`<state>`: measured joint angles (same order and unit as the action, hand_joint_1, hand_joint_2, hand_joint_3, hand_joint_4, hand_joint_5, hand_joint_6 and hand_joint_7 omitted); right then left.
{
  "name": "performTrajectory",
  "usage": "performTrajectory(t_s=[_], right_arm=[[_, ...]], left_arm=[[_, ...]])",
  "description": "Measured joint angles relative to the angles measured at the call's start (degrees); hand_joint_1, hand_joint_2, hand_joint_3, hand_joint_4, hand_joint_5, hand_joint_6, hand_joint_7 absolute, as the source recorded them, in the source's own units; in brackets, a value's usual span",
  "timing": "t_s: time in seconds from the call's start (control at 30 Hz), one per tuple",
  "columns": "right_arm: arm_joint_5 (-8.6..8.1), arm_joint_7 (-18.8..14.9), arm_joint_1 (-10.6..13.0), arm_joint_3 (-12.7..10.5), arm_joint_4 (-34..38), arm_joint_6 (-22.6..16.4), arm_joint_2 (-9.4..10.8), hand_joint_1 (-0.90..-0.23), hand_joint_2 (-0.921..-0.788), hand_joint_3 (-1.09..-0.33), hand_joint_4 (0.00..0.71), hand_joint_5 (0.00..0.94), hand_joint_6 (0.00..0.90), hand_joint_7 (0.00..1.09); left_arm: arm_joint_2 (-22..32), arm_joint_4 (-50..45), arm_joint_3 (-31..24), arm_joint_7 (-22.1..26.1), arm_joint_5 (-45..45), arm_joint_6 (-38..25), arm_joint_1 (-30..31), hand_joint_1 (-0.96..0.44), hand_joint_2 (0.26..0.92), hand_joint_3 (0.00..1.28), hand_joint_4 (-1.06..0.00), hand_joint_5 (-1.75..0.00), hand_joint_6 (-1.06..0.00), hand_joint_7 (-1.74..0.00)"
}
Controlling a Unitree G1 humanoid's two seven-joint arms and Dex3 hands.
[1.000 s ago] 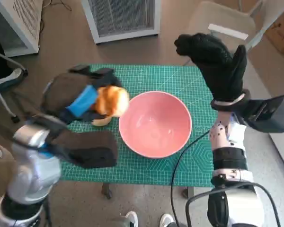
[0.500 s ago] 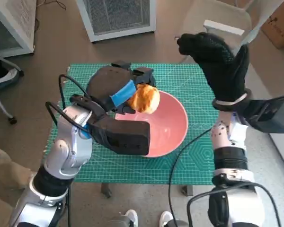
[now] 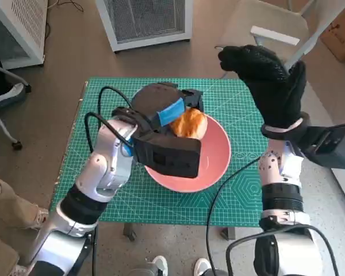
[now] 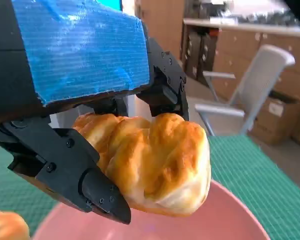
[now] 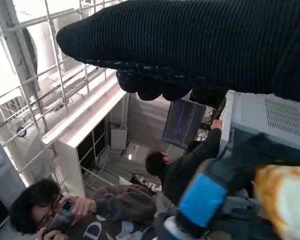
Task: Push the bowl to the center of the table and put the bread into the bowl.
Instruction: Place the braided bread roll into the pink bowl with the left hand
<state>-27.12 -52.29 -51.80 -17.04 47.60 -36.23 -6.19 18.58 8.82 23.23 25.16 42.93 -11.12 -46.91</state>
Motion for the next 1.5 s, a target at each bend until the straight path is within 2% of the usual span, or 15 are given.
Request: performTrajectory(t_s=[0.43,0.63,0.73,0.77,0.8,0.83,0.87,0.93,1.07,1.33,1.5], right_arm=[[0.04,0.82,0.8,-0.05,-0.25,-0.13,-0.16,-0.639,-0.921,-0.686,0.228,0.001,0.035,0.57],[0.03,1.24,0.82,-0.01,-0.31,-0.13,-0.16,-0.638,-0.921,-0.686,0.229,0.001,0.034,0.57],[0.03,1.3,0.82,0.04,-0.34,-0.12,-0.15,-0.638,-0.921,-0.686,0.229,0.001,0.033,0.57],[0.03,1.32,0.82,0.05,-0.37,-0.11,-0.14,-0.638,-0.921,-0.686,0.229,0.001,0.033,0.57],[0.03,1.34,0.82,0.07,-0.39,-0.1,-0.14,-0.638,-0.921,-0.686,0.228,0.001,0.033,0.57],[0.03,1.36,0.82,0.07,-0.4,-0.1,-0.14,-0.638,-0.921,-0.686,0.228,0.001,0.033,0.57],[0.03,1.38,0.82,0.09,-0.41,-0.09,-0.14,-0.638,-0.921,-0.685,0.229,0.001,0.033,0.57],[0.03,1.39,0.82,0.12,-0.41,-0.09,-0.14,-0.638,-0.921,-0.685,0.229,0.001,0.033,0.57],[0.04,1.41,0.82,0.17,-0.41,-0.09,-0.13,-0.638,-0.921,-0.684,0.229,0.001,0.033,0.57],[0.03,1.47,0.82,0.22,-0.41,0.04,-0.11,-0.637,-0.921,-0.684,0.229,0.001,0.032,0.57],[0.02,1.47,0.82,0.29,-0.49,0.62,-0.05,-0.638,-0.921,-0.682,0.229,0.001,0.031,0.57]], left_arm=[[-0.86,5.33,0.65,-0.52,-0.87,2.2,-0.17,0.0,0.918,0.05,-0.76,-1.14,-0.61,-1.12],[-1.02,6.91,1.06,-0.93,-0.88,2.02,-0.14,0.0,0.92,0.08,-0.74,-1.21,-0.58,-1.11],[-1.16,6.86,1.04,-0.37,-1.13,0.95,-0.15,0.24,0.921,0.12,-0.64,-1.28,-0.44,-0.82],[-1.23,6.76,1.03,0.3,-1.28,0.22,-0.15,0.19,0.9,0.12,-0.57,-1.15,-0.4,-0.75],[-1.3,6.59,1.02,1.27,-1.52,-0.74,-0.15,0.07,0.86,0.09,-0.38,-0.78,-0.31,-0.58],[-1.38,6.43,0.98,2.26,-1.82,-1.65,-0.15,0.01,0.842,0.08,-0.31,-0.63,-0.27,-0.51],[-1.47,6.12,0.87,3.97,-2.68,-3.17,-0.14,-0.08,0.82,0.05,-0.2,-0.4,-0.23,-0.38],[-1.6,5.58,0.7,6.65,-3.84,-5.45,-0.15,-0.17,0.799,0.03,-0.09,-0.16,-0.2,-0.22],[-1.65,4.93,0.69,9.23,-5.17,-7.94,-0.15,-0.26,0.786,0.01,-0.02,-0.03,-0.18,-0.12],[-1.5,3.69,1.13,9.96,-5.28,-9.01,-0.15,-0.34,0.786,0.0,0.0,0.0,-0.17,-0.07],[-0.97,3.07,1.35,8.62,-5.21,-7.62,0.09,-0.38,0.782,0.0,0.0,0.0,-0.17,-0.06]])
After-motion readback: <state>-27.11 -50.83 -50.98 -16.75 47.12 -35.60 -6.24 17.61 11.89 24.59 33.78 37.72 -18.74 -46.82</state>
